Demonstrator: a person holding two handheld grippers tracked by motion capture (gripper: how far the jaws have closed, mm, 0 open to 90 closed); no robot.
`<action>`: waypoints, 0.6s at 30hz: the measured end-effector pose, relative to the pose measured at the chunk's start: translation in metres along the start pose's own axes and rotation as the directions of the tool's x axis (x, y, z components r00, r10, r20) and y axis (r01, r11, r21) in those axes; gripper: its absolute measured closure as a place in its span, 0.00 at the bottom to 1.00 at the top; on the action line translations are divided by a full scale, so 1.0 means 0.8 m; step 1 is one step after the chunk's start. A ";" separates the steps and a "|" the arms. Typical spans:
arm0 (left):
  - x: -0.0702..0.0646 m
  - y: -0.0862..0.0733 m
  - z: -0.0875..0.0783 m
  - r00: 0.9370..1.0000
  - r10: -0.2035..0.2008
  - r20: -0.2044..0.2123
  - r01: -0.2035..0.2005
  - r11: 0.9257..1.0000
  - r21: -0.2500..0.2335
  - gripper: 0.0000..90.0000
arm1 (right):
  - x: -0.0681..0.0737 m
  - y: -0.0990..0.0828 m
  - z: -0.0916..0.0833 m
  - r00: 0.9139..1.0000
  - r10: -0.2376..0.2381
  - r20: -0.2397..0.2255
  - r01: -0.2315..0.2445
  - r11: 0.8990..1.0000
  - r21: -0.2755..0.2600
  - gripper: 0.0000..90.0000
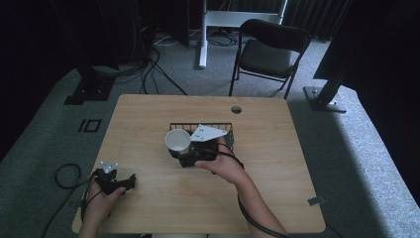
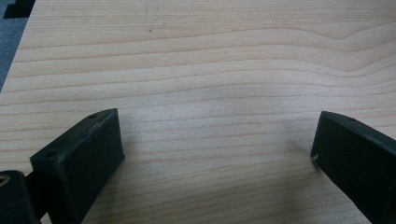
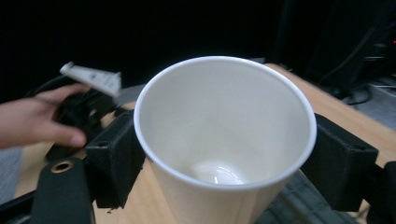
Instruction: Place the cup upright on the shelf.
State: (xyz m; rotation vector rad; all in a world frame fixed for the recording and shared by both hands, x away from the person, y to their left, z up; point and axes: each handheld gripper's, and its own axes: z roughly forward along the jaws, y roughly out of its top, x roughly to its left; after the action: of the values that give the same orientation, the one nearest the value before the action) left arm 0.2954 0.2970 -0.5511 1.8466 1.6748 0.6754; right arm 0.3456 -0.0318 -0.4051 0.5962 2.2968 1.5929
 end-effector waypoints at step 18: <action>0.000 0.000 0.000 1.000 0.000 0.000 0.000 1.000 0.000 0.03 | -0.048 0.014 -0.024 0.972 0.039 0.233 -0.029 0.998 -0.049 0.22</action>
State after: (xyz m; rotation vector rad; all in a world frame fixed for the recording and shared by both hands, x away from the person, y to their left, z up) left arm 0.2954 0.2970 -0.5510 1.8469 1.6750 0.6749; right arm 0.3724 -0.0623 -0.3879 0.7716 2.0839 1.4967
